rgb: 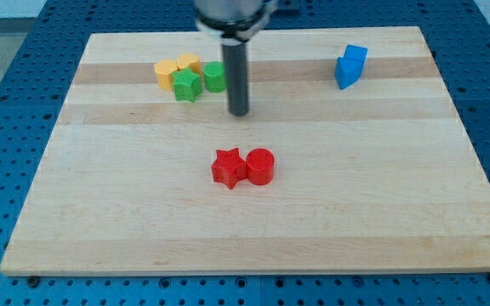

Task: Drag the green circle to the right of the heart

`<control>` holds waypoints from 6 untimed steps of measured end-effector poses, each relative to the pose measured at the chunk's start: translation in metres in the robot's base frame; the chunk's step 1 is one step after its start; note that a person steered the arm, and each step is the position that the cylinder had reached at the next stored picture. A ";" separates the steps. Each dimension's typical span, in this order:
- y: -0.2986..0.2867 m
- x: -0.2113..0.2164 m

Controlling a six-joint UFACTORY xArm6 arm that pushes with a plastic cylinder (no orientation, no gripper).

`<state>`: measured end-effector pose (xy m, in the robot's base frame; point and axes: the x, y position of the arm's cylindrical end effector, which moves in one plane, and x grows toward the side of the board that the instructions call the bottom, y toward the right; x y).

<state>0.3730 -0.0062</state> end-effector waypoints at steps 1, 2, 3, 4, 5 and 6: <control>0.008 -0.027; 0.003 -0.038; -0.010 -0.042; -0.028 -0.046; -0.047 -0.050; -0.058 -0.050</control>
